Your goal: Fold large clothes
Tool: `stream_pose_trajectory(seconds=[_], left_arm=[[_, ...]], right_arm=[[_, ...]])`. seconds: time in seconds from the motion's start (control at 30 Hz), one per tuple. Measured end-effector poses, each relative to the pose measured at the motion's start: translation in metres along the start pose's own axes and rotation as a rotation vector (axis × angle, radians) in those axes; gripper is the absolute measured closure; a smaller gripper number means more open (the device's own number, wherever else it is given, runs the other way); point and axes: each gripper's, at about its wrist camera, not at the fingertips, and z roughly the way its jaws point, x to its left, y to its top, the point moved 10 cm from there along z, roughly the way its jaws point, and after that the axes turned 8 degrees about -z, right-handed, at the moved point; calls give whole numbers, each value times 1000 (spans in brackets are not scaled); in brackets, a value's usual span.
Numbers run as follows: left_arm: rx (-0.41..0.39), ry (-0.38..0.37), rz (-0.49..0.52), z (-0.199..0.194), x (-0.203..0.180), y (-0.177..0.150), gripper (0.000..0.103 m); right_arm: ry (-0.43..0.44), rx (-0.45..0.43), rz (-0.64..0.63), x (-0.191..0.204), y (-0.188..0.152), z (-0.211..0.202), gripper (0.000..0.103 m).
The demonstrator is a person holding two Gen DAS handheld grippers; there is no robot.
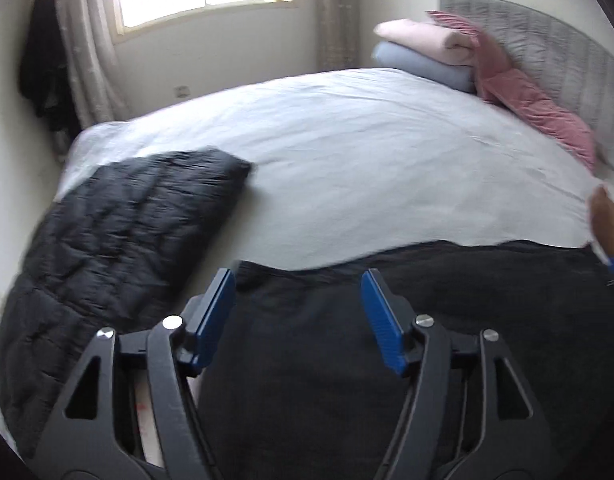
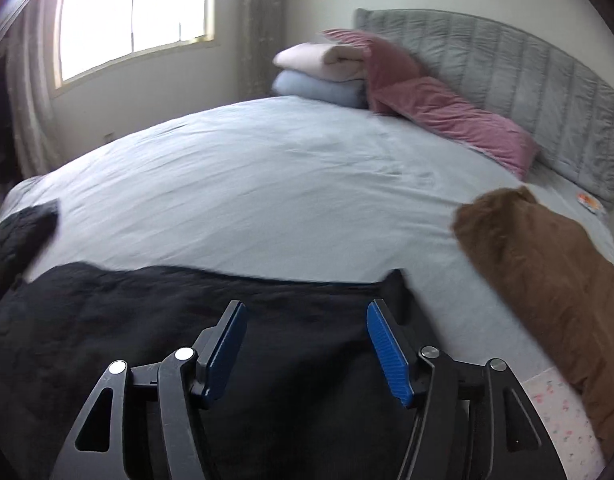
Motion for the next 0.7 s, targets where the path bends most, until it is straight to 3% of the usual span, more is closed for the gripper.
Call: stream_pose_trajectory(seconds=[0.07, 0.1, 0.2, 0.27, 0.33, 0.37, 0.4, 0.43, 0.47, 0.5, 0.6, 0.7], left_arm=[[62, -129, -1, 9, -56, -21, 35], [81, -137, 16, 16, -71, -30, 35], [141, -31, 125, 56, -59, -49, 34], [134, 96, 185, 79, -11, -49, 33], [132, 264, 226, 89, 56, -47, 32], [147, 313, 223, 93, 87, -47, 28], [157, 313, 172, 93, 115, -45, 15], [156, 335, 124, 90, 137, -42, 14], [159, 399, 98, 87, 159, -39, 14], [160, 451, 87, 83, 175, -34, 16], [120, 386, 46, 53, 176, -23, 17], [67, 207, 74, 9, 127, -24, 17]], right_arm=[[89, 22, -52, 53, -5, 13, 39], [103, 37, -79, 71, -10, 22, 38], [93, 89, -113, 64, -27, 45, 38], [12, 109, -75, 4, -37, 61, 37], [-171, 179, -22, -89, -55, 76, 36], [-220, 227, 46, -132, -70, 81, 37], [-173, 222, 170, -162, -81, 79, 32], [-163, 213, 289, -188, -89, 72, 32], [-283, 247, 358, -222, -104, 62, 32], [-321, 248, 354, -235, -108, 55, 31], [-302, 199, 335, -240, -104, 27, 31], [-224, 116, 182, -188, -82, -11, 30]])
